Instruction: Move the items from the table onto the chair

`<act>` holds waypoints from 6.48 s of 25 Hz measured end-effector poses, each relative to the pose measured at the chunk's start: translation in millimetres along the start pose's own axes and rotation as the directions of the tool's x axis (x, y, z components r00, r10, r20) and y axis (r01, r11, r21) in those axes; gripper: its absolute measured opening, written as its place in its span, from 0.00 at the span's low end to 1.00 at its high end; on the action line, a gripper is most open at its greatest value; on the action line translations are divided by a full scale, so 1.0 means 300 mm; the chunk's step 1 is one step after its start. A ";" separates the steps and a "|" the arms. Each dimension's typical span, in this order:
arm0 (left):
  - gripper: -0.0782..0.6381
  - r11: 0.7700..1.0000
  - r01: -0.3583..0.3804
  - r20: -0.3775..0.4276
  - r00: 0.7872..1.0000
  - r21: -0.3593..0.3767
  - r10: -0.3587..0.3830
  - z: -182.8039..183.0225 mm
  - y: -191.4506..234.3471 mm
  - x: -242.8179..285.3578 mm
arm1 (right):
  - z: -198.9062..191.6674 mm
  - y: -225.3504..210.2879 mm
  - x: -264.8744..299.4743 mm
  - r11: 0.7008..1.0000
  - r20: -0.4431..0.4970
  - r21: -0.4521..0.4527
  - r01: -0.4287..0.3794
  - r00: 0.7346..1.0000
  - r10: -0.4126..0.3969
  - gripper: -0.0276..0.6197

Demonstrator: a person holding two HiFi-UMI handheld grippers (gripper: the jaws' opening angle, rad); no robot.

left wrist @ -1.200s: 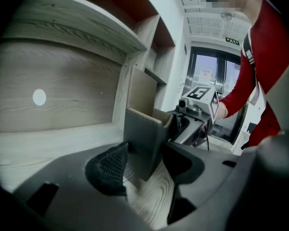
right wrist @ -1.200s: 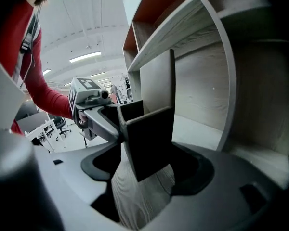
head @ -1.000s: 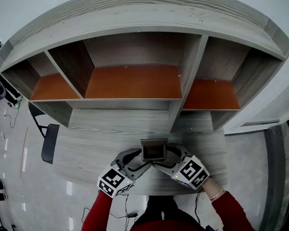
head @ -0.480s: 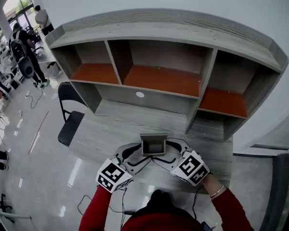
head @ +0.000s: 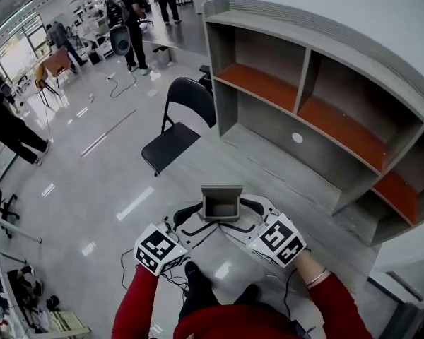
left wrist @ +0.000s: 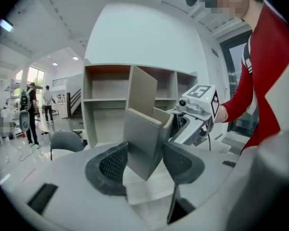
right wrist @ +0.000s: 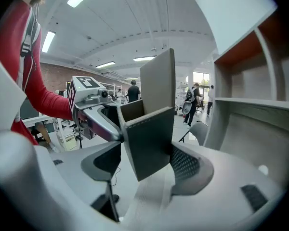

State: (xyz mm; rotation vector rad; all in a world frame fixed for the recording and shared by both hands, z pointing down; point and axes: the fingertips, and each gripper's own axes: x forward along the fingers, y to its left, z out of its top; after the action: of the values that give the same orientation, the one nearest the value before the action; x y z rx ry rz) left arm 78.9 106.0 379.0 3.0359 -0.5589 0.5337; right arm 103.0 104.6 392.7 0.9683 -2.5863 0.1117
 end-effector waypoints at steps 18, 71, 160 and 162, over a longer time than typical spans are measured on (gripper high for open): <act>0.44 0.974 -0.213 -0.059 0.976 -0.073 0.209 -0.320 0.859 -0.665 | 0.386 0.213 1.051 0.971 -0.006 0.010 -0.238 0.971 0.238 0.55; 0.40 0.770 0.635 -0.315 0.718 -0.068 -0.620 -1.255 1.946 0.581 | -0.612 -0.960 2.044 0.638 -0.389 0.502 0.583 0.812 -0.436 0.55; 0.12 0.889 0.458 0.194 0.870 0.018 -0.453 -0.138 1.843 -0.221 | 0.517 -0.428 1.190 0.258 -0.061 0.525 0.811 0.338 -0.939 0.06; 0.12 0.888 0.459 0.193 0.869 0.025 -0.455 -0.140 1.836 -0.222 | 0.510 -0.421 1.190 0.256 -0.068 0.521 0.814 0.338 -0.939 0.06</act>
State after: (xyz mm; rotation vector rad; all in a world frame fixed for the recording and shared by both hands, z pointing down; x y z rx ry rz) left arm -184.8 -383.9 367.7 3.0548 0.1670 0.2069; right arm -111.0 -242.7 376.9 2.6773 -1.7331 0.3295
